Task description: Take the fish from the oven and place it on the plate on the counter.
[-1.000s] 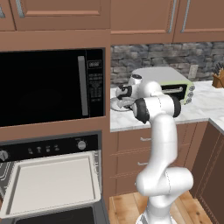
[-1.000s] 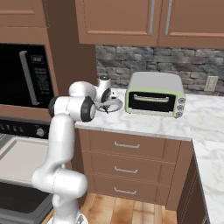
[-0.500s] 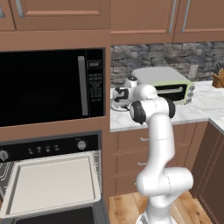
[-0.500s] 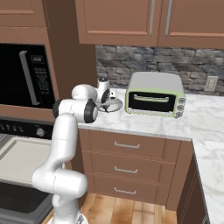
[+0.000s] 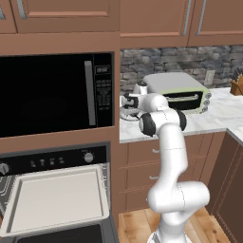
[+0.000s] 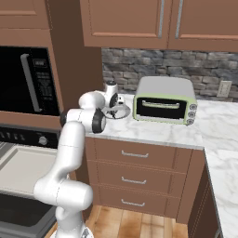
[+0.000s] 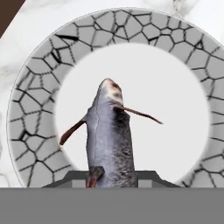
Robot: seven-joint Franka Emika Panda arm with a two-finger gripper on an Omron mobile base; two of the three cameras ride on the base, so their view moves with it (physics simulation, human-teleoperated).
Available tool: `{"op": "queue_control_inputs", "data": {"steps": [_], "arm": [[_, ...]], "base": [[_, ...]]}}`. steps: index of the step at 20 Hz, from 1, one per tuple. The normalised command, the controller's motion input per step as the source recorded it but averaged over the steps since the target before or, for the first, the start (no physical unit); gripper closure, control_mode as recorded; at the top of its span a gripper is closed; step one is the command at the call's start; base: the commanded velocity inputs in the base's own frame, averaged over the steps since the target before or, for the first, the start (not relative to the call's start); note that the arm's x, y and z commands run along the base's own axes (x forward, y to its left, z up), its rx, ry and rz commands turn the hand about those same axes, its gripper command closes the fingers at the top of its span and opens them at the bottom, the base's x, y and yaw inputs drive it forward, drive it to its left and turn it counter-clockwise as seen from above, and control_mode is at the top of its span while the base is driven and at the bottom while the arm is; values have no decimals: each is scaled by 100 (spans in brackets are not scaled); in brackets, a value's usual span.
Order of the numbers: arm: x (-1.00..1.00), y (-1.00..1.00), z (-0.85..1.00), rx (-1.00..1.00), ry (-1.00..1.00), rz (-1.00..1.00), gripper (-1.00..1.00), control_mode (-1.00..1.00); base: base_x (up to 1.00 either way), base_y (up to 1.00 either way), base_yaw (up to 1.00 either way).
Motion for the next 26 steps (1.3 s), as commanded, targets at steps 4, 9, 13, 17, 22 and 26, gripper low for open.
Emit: {"op": "queue_control_inputs", "data": {"steps": [4,9,13,17,22,26], "arm": [[0,0,0,0,1,0,100,-100],[0,0,0,0,0,0,-100,-100],[0,0,0,0,0,0,-100,-100],[0,0,0,0,0,0,-100,-100],[-54,-6,0,0,-1,0,-100,-100],[-87,-17,19,2,-15,0,-100,-100]], "base": [[0,0,0],[0,0,0],[0,0,0],[0,0,0],[0,0,0],[0,0,0]]}}
